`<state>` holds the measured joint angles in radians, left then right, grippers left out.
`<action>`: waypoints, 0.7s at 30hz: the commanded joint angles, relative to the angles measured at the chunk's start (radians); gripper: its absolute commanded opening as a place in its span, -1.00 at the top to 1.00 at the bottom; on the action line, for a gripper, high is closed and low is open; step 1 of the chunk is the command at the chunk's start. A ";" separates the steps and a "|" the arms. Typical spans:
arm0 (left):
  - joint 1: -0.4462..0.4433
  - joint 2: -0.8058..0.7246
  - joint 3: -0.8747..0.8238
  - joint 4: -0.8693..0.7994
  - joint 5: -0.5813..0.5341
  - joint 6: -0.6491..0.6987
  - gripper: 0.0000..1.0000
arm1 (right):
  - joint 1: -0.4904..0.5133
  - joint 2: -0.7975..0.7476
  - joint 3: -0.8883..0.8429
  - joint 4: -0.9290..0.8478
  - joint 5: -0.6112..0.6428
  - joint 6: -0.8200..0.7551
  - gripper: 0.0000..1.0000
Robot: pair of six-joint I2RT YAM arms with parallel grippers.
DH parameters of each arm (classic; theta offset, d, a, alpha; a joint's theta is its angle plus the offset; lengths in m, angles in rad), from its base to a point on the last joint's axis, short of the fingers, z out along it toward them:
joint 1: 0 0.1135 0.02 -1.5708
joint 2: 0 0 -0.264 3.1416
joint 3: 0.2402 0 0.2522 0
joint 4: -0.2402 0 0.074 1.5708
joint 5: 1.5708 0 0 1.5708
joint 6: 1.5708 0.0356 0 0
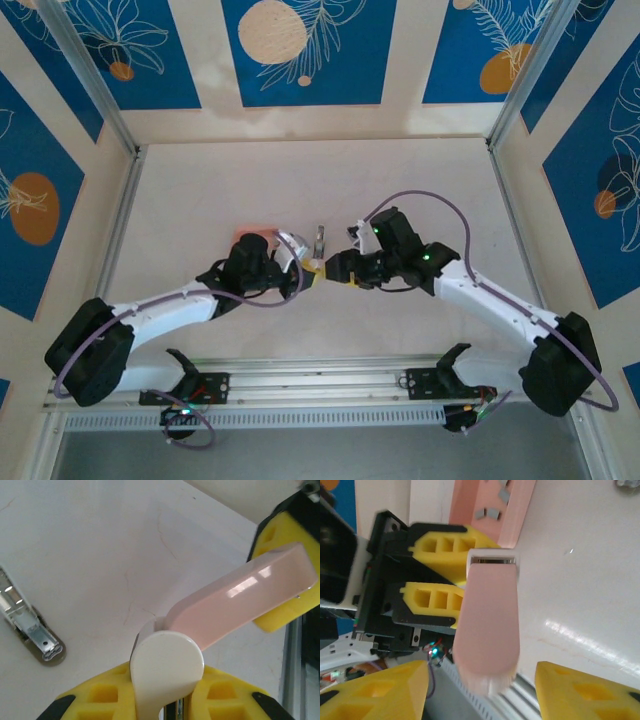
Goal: Load the staples into the stapler
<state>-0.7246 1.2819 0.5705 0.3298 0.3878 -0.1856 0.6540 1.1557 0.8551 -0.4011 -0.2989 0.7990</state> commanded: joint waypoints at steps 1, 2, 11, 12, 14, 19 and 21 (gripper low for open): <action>-0.005 -0.023 -0.025 0.089 -0.077 -0.230 0.74 | 0.018 -0.069 0.005 0.024 0.162 0.011 -0.23; -0.009 -0.024 -0.029 0.093 -0.093 -0.266 0.74 | 0.030 -0.082 0.000 0.028 0.201 0.017 -0.23; -0.024 -0.004 -0.069 0.144 -0.172 -0.543 0.75 | 0.250 -0.139 -0.033 0.008 0.627 0.088 -0.23; -0.025 0.002 -0.073 0.149 -0.178 -0.573 0.76 | 0.271 -0.134 -0.036 0.015 0.657 0.095 -0.23; -0.029 0.011 -0.075 0.157 -0.186 -0.611 0.76 | 0.303 -0.122 -0.042 0.030 0.696 0.112 -0.23; -0.033 0.020 -0.080 0.165 -0.200 -0.647 0.76 | 0.336 -0.078 -0.053 0.063 0.729 0.152 -0.23; -0.035 0.021 -0.080 0.167 -0.201 -0.657 0.76 | 0.339 -0.061 -0.056 0.080 0.729 0.160 -0.23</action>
<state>-0.7486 1.2980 0.4995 0.4511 0.2043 -0.7914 0.9859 1.0805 0.8143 -0.3588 0.3664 0.9211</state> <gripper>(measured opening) 0.196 0.614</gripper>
